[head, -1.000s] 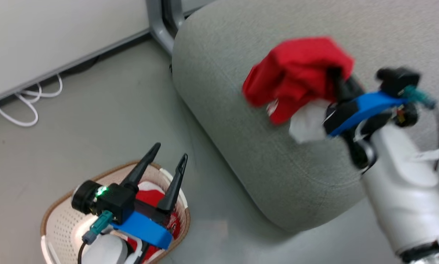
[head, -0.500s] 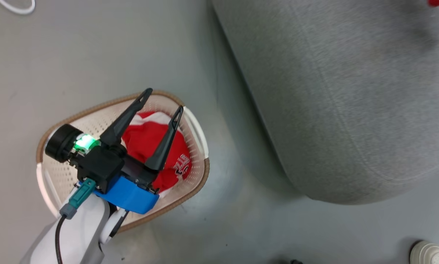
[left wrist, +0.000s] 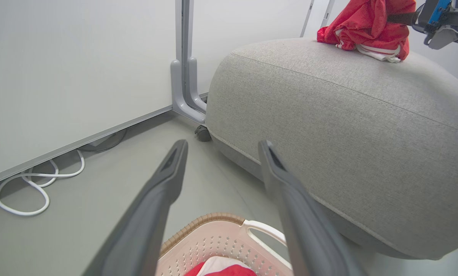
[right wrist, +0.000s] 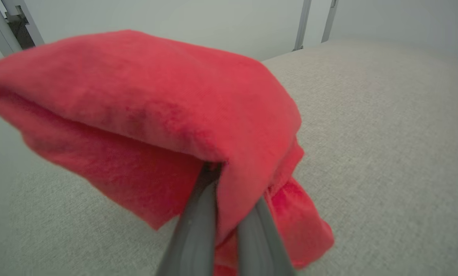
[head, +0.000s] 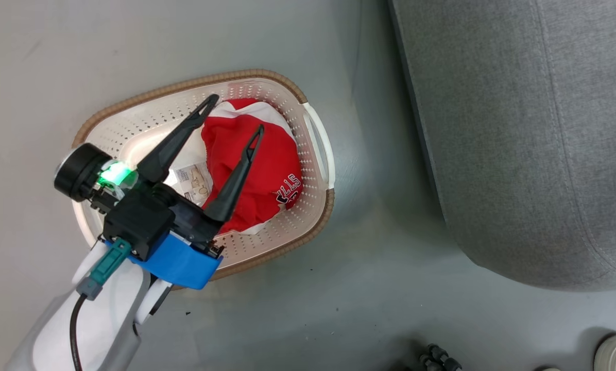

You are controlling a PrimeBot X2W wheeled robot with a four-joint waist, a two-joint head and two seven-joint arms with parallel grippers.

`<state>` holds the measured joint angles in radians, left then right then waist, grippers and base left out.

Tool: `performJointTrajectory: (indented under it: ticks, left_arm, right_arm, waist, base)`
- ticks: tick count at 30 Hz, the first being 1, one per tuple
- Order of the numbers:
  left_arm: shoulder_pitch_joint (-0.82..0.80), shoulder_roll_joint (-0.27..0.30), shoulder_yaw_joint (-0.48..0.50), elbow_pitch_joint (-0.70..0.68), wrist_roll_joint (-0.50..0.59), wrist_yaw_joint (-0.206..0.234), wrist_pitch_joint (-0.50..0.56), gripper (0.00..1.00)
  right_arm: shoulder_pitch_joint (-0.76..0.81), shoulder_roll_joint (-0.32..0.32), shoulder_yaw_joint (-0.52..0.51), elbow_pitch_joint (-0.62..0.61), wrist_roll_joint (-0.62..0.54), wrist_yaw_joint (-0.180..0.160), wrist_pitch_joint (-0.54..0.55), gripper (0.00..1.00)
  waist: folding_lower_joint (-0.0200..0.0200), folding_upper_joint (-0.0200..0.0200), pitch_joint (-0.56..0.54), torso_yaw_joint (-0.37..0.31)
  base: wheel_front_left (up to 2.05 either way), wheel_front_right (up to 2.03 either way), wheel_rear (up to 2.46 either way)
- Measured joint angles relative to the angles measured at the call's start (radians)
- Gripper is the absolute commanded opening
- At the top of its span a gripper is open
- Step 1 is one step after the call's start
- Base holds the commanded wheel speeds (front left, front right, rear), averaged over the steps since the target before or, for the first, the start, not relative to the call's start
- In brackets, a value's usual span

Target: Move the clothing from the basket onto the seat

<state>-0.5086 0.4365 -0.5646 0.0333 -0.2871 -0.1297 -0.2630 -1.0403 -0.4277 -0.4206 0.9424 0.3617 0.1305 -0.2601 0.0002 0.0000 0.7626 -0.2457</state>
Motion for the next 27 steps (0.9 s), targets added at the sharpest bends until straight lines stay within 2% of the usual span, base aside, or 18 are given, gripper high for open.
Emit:
performJointTrajectory:
  ticks: [12, 13, 14, 16, 27]
  left_arm:
    - [-0.001, 0.000, 0.007, 0.003, 0.004, 0.000, 0.000, 1.00]
    - [-0.002, -0.001, 0.006, 0.004, 0.004, 0.000, 0.000, 1.00]
    - [-0.004, -0.002, 0.005, 0.006, 0.002, 0.000, 0.000, 1.00]
    - [-0.007, -0.006, 0.001, 0.012, -0.001, 0.000, 0.000, 1.00]
    - [0.005, -0.075, -0.001, 0.047, -0.029, 0.000, 0.000, 1.00]
  right_arm:
    - [0.001, 0.029, 0.004, 0.021, -0.036, 0.000, -0.001, 0.00]
    - [0.000, 0.029, 0.006, 0.022, -0.037, 0.000, -0.001, 0.03]
    - [0.000, 0.029, 0.006, 0.024, -0.040, 0.000, -0.001, 0.29]
    - [0.000, 0.028, 0.007, 0.021, -0.045, 0.000, -0.001, 1.00]
    - [0.049, 0.012, 0.013, 0.032, -0.092, 0.000, -0.001, 1.00]
  waist:
    - [-0.0001, 0.0000, -0.011, -0.013]
    - [-0.0001, 0.0000, -0.014, -0.013]
    - [-0.0001, 0.0000, -0.018, -0.013]
    - [-0.0001, 0.0000, -0.025, -0.013]
    - [-0.0002, 0.0000, -0.116, 0.014]
  base:
    - [0.00, 0.00, 0.00]
    - [0.00, 0.00, 0.00]
    - [0.00, 0.00, 0.00]
    - [0.00, 0.00, 0.00]
    - [0.00, 0.00, 0.00]
